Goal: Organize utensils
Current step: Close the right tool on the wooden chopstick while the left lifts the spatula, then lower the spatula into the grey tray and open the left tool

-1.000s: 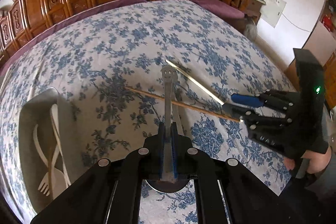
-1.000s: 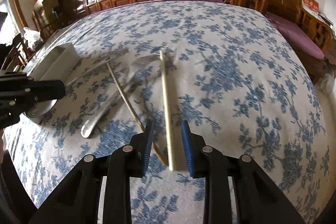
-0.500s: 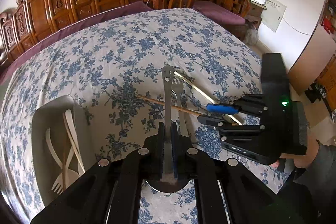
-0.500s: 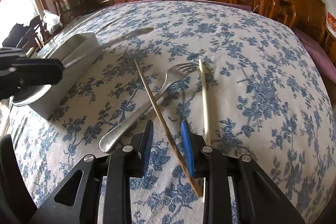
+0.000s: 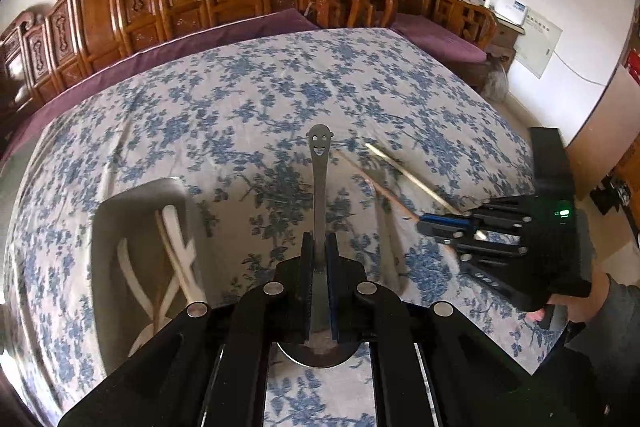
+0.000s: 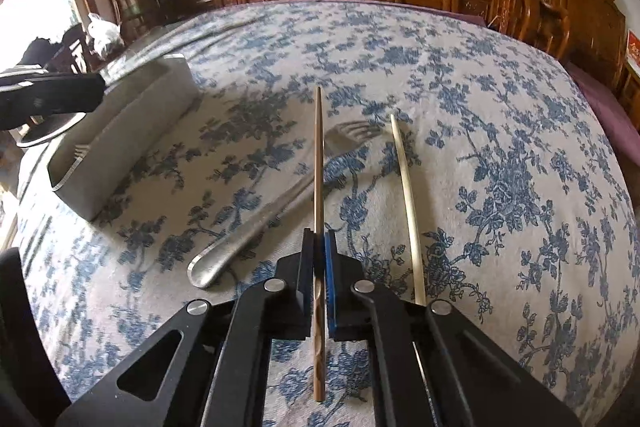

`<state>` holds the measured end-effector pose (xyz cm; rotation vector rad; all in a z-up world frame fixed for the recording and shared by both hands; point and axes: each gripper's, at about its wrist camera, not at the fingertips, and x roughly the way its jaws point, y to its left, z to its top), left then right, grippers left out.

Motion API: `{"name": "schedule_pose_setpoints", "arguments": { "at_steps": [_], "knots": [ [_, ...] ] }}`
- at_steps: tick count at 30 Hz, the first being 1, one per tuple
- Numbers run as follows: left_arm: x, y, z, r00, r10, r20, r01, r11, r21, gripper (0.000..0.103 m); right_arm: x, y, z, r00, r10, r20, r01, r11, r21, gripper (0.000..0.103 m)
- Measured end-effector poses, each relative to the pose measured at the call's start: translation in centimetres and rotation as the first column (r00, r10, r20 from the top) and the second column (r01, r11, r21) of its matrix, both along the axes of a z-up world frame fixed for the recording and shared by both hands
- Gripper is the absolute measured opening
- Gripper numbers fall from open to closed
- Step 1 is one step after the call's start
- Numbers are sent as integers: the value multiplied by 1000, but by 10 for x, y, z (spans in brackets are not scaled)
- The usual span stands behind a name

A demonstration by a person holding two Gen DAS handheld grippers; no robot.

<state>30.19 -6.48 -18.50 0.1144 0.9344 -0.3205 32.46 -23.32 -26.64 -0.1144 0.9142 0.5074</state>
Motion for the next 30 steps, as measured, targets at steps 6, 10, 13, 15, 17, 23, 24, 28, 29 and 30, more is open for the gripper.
{"name": "schedule_pose_setpoints", "arguments": {
  "at_steps": [6,10,13,15,17,23,24,28,29,30],
  "knots": [
    [-1,31,1,999,49,2,-49,999,10,5,-12,5,13,999,10,33,-11,1000,27,6],
    [-2,52,2,997,83,5,-83,996,18,5,-19,10,19,999,12,48,-13,1000,19,6],
    [-5,69,2,994,108,6,-108,994,28,5,-22,13,22,999,8,52,-10,1000,22,6],
    [-6,78,1,993,121,5,-121,992,37,5,-23,13,23,999,0,50,-2,1000,25,6],
    [-8,87,-1,991,135,2,-135,990,44,5,-24,14,25,999,-7,47,5,1000,29,6],
    [-7,112,-13,984,179,-20,-177,982,62,5,-25,17,26,999,-9,47,8,1000,21,6],
    [-6,116,-18,982,188,-27,-186,980,65,5,-25,18,25,999,-7,46,6,1000,17,6],
    [-3,126,-29,976,211,-51,-207,976,71,5,-26,21,23,999,-1,41,0,1000,8,6],
    [-2,128,-32,975,216,-59,-211,975,75,5,-26,22,23,999,0,41,-1,1000,8,6],
    [-2,129,-34,974,218,-64,-213,974,77,5,-26,22,23,999,1,39,-2,1000,10,6]
  ]
}}
